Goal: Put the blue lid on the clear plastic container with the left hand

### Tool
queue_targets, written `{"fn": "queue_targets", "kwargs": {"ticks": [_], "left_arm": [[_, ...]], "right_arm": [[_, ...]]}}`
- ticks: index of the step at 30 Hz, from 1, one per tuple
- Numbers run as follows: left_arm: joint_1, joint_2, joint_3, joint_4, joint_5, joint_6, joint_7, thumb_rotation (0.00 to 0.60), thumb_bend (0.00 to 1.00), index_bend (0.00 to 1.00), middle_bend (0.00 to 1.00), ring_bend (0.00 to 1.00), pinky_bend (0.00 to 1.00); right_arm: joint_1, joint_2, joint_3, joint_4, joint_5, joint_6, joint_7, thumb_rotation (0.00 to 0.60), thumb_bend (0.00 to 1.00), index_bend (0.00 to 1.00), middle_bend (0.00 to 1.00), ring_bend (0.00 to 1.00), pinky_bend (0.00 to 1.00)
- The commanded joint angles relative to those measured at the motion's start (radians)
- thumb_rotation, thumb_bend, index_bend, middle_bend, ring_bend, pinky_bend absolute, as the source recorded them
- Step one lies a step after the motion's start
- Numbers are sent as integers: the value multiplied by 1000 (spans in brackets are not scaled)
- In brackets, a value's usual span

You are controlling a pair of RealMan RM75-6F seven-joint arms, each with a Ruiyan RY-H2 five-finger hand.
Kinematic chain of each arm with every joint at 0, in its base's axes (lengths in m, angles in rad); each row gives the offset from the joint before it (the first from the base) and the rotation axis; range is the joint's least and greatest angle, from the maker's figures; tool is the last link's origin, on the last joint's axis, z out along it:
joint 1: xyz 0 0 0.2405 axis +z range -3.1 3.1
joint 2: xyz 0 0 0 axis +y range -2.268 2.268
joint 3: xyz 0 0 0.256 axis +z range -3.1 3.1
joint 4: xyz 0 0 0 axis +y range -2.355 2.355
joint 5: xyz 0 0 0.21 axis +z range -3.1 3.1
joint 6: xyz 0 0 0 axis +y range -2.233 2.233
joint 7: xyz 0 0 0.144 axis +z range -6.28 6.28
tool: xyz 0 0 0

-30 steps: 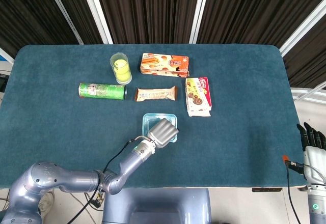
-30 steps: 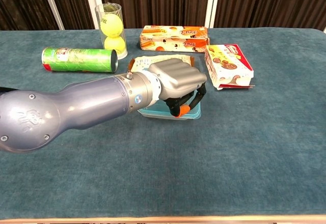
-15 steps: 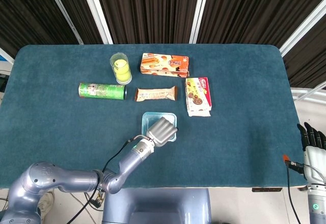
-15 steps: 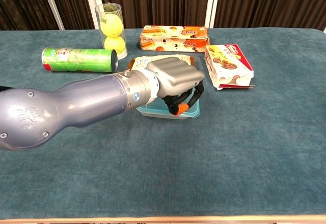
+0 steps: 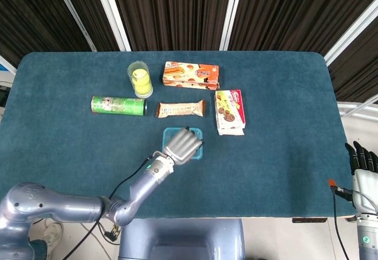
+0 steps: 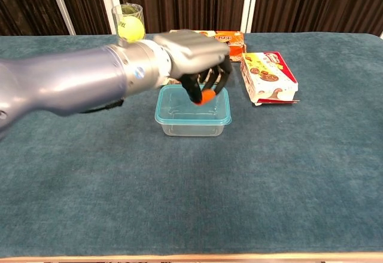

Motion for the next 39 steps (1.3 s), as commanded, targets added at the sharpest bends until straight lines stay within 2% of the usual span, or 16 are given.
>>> {"fn": "queue_targets", "kwargs": {"ticks": [1, 4, 7, 11, 18, 22, 29, 35, 39], "left_arm": [[51, 107, 0, -127, -41, 113, 49, 600, 457, 310, 245, 160, 233], [117, 197, 28, -233, -14, 222, 53, 600, 400, 245, 155, 96, 220], [196, 279, 62, -313, 39, 302, 2, 600, 372, 214, 113, 67, 200], [325, 396, 145, -377, 158, 408, -88, 600, 344, 187, 72, 17, 163], [541, 494, 288, -384, 328, 565, -255, 600, 314, 163, 38, 0, 140], [690, 495, 355, -311, 416, 663, -420, 600, 314, 159, 31, 0, 124], [840, 468, 390, -197, 452, 717, -549, 600, 300, 144, 16, 0, 64], [906, 458, 355, -126, 506, 764, -632, 600, 297, 144, 14, 0, 53], [931, 468, 346, -95, 538, 755, -685, 600, 297, 144, 14, 0, 49]], "right_arm": [[0, -1, 0, 1, -1, 1, -2, 600, 292, 88, 0, 4, 0], [-1, -3, 0, 1, -1, 3, -5, 600, 292, 87, 0, 4, 0], [-1, -4, 0, 2, -4, 7, -8, 600, 291, 87, 0, 4, 0], [0, -2, -2, 7, -10, 7, -7, 600, 291, 87, 0, 4, 0], [9, 7, -18, 25, -65, -1, 26, 600, 292, 88, 0, 4, 0], [19, 11, -40, 58, -145, 6, 65, 600, 291, 87, 0, 4, 0], [31, 1, -62, 114, -242, 33, 109, 600, 291, 87, 0, 4, 0], [40, -4, -69, 126, -258, 28, 106, 600, 291, 87, 0, 4, 0], [43, -3, -75, 126, -262, 22, 99, 600, 292, 87, 0, 4, 0]]}}
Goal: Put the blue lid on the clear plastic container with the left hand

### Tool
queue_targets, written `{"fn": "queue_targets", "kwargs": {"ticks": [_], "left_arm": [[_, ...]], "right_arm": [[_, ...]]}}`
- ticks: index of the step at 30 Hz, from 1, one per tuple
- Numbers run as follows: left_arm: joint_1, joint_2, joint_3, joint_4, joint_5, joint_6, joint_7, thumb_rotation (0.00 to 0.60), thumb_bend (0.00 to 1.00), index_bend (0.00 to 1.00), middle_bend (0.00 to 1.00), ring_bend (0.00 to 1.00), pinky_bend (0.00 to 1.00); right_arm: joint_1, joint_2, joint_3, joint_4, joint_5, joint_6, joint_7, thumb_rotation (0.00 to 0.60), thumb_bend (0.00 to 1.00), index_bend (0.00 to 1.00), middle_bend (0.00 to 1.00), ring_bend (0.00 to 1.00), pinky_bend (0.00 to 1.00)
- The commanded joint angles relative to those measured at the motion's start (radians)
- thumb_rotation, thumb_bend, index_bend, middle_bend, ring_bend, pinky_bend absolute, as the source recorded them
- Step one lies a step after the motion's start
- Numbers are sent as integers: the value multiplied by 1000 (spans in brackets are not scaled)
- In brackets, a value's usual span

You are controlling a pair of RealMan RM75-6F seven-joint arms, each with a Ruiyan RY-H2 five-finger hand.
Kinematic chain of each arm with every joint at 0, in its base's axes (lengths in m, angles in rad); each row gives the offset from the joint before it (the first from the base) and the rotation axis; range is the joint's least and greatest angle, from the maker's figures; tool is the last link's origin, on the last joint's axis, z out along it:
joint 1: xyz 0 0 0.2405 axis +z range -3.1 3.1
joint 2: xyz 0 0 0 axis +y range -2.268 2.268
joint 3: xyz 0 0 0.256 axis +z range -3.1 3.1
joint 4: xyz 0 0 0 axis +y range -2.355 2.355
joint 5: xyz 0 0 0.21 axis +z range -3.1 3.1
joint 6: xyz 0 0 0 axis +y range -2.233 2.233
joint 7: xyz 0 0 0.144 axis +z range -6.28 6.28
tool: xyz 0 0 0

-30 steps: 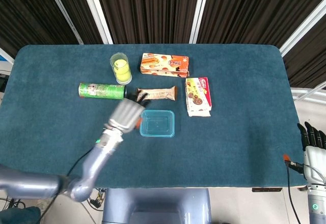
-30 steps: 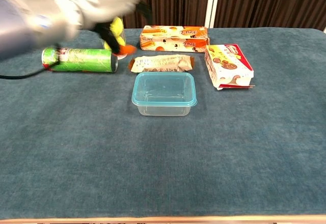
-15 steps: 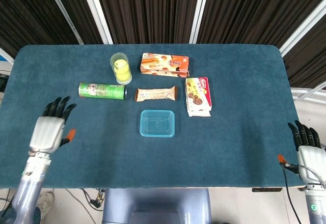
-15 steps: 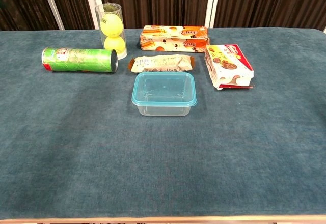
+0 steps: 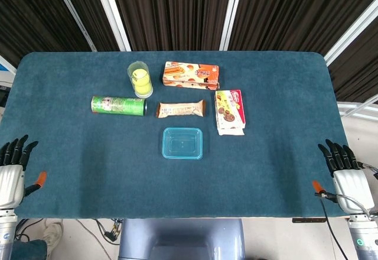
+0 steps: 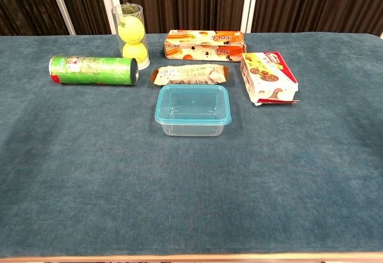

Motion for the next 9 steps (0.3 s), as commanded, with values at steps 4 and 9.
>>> {"fn": "queue_targets", "kwargs": {"ticks": [4, 9], "left_arm": [[24, 21, -28, 35, 39, -31, -64, 600, 297, 144, 14, 0, 46], [33, 38, -48, 31, 33, -69, -95, 600, 297, 144, 14, 0, 44]], "right_arm": [[3, 4, -6, -4, -2, -7, -13, 600, 292, 88, 0, 4, 0], [4, 10, -11, -7, 0, -14, -17, 600, 292, 87, 0, 3, 0]]}}
